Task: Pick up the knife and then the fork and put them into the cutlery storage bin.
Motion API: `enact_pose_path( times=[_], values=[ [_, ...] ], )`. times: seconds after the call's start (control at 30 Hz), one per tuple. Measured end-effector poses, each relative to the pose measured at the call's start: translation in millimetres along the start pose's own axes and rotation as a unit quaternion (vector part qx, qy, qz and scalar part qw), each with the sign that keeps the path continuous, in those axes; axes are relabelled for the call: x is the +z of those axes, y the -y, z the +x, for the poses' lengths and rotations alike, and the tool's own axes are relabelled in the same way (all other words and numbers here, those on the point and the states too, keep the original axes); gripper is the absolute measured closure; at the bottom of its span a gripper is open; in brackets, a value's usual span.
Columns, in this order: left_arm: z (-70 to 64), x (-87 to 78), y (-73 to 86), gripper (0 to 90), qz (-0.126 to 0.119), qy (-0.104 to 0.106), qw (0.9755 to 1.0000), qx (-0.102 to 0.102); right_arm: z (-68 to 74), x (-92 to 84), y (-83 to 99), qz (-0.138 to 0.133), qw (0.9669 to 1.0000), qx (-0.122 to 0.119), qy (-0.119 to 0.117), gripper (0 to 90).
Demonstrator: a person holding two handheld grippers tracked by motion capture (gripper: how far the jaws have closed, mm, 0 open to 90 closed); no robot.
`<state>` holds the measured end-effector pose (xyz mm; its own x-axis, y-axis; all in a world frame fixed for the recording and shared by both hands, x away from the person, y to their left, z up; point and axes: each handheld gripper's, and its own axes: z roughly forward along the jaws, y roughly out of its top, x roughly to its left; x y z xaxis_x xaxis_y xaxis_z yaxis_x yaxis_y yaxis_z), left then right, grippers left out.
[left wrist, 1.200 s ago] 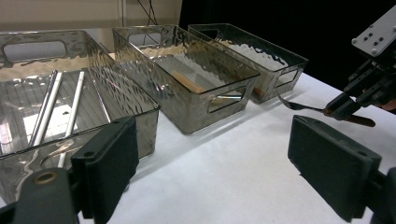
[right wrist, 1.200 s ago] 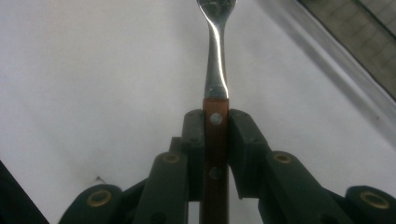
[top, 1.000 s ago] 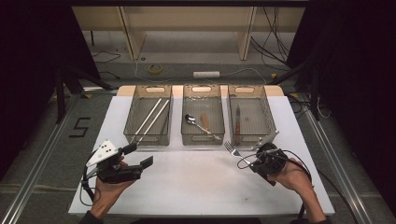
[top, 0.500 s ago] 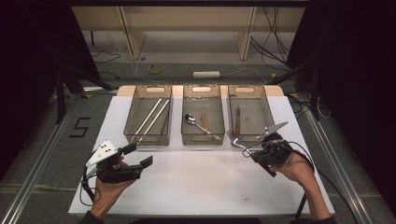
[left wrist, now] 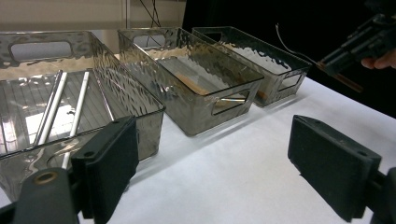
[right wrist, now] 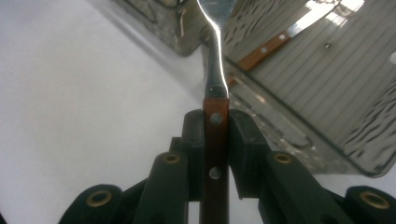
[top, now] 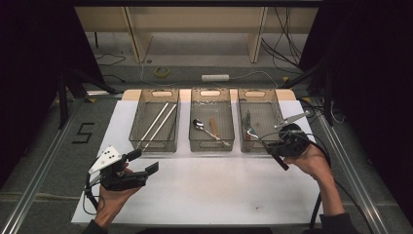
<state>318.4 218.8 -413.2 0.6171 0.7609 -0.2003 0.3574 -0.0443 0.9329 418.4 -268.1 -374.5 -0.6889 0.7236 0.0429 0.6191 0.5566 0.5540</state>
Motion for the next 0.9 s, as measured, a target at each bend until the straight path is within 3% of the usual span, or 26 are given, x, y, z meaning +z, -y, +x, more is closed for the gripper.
enact_pose_path(
  times=[0.5, 0.9],
  values=[
    [-0.4, 0.7, -0.1, 16.0, 0.001, 0.000, 1.0000, 0.000, -28.5, 1.8, -34.0, -0.018, 0.9993, 0.030, 0.013, 77.8],
    [-0.7, 0.3, -0.3, 16.0, 0.000, 0.001, 1.0000, 0.001, -36.9, 8.5, -53.6, -0.025, 0.9989, 0.039, 0.013, 77.8]
  ],
)
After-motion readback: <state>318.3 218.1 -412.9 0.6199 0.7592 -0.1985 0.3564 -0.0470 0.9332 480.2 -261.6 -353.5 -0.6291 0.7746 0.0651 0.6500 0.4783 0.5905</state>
